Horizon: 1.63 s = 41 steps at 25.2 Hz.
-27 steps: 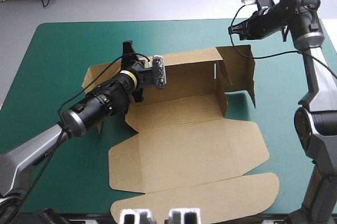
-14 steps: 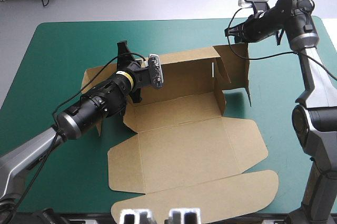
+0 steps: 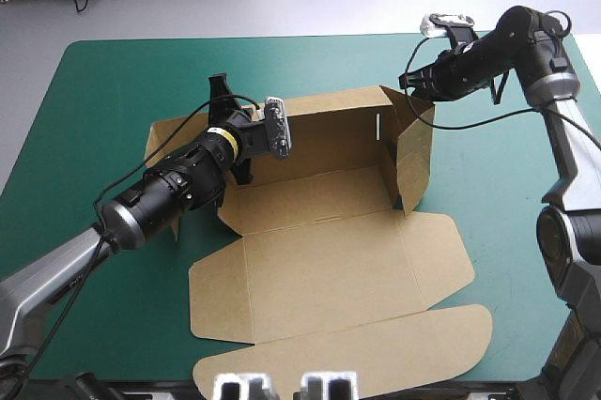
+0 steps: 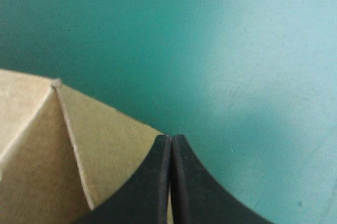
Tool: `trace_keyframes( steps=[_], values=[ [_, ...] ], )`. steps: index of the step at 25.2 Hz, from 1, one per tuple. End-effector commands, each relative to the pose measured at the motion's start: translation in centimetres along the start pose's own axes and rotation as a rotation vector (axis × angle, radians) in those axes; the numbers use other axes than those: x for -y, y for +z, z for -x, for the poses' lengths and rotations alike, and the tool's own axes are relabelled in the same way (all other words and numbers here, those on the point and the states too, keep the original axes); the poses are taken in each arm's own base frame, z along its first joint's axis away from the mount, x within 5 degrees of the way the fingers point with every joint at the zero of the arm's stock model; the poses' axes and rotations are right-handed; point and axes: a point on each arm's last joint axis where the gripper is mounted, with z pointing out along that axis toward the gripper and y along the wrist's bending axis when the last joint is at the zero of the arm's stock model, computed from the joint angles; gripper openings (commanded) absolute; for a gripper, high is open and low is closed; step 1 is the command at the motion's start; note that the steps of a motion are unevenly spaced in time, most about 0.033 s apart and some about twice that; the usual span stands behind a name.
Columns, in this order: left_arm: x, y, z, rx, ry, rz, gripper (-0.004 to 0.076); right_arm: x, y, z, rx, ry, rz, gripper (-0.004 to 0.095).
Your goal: Fold the box
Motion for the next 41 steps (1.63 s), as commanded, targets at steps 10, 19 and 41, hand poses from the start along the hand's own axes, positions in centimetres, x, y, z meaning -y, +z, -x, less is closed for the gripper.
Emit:
trace_keyframes(
  steps=[10,19,41],
  values=[
    [-1.8,-1.8,0.5,0.063,-0.015,0.077,-0.001,-1.8,-4.0,-4.2,0.088,-0.155,0.142,-0.002],
    [-1.8,-1.8,0.6,0.067,-0.031,0.073,-0.001,-1.5,-1.5,-8.6,0.322,-0.298,0.192,-0.002],
    [-1.7,-1.8,0.6,0.069,-0.038,0.062,-0.001,-2.9,-0.5,-13.1,0.406,-0.505,0.288,0.0739]
  ],
)
